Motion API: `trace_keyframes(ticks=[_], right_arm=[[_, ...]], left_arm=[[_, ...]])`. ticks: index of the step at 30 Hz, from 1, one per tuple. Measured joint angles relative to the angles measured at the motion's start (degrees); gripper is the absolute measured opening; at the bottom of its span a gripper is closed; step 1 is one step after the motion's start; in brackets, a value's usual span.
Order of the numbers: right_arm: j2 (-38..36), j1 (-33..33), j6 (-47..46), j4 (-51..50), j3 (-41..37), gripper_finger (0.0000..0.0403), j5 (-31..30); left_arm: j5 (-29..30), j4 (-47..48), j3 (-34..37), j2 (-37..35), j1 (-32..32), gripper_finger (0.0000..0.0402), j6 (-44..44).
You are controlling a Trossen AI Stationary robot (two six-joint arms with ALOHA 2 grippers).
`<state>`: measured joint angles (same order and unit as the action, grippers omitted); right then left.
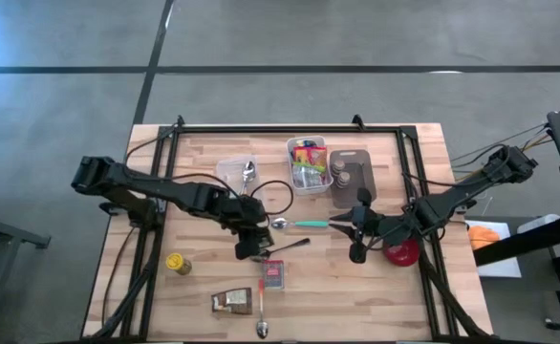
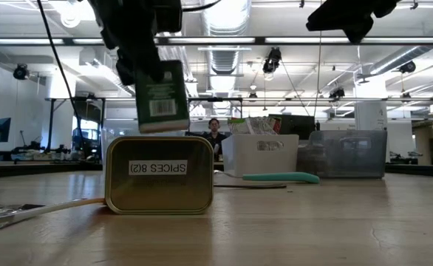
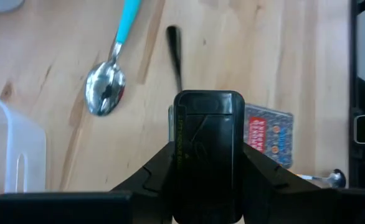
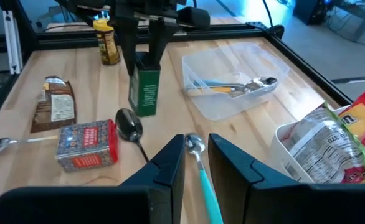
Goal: Pick & Place Food Item
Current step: Put the green seasoning can into the black bin
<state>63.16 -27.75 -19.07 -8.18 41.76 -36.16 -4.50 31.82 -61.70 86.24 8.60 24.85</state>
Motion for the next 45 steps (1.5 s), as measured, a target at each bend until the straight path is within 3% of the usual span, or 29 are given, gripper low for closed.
trace_keyframes(ticks=[17,24,29,32,36,40,45], right_arm=[[0.4,0.0,-1.3,19.2,-0.6,0.0067,0.7],[9.0,1.1,-3.6,24.0,-1.6,0.0067,3.4],[17.1,5.3,-3.2,30.6,-0.4,0.0071,8.3],[20.6,9.2,-3.4,30.9,1.3,0.0092,17.2],[25.2,14.5,-5.5,30.7,4.8,0.0149,30.9],[27.7,16.9,-5.2,30.9,8.0,0.0200,32.9],[31.1,16.2,-1.7,31.0,11.7,0.0225,33.2]], left_arm=[[-1.6,2.8,-5.3,0.1,0.2,0.0117,-4.1],[-2.0,2.7,-5.3,0.1,0.3,0.0117,-4.1],[-3.0,2.8,-5.5,0.1,0.3,0.0117,-4.1],[-3.1,2.9,-6.0,0.1,0.5,0.0117,-4.1],[-3.3,4.9,-7.0,0.1,0.9,0.0117,-4.1],[-3.2,6.3,-7.5,0.1,0.8,0.0117,-4.1],[-2.6,5.9,-7.5,0.1,0.9,0.0117,-4.1]])
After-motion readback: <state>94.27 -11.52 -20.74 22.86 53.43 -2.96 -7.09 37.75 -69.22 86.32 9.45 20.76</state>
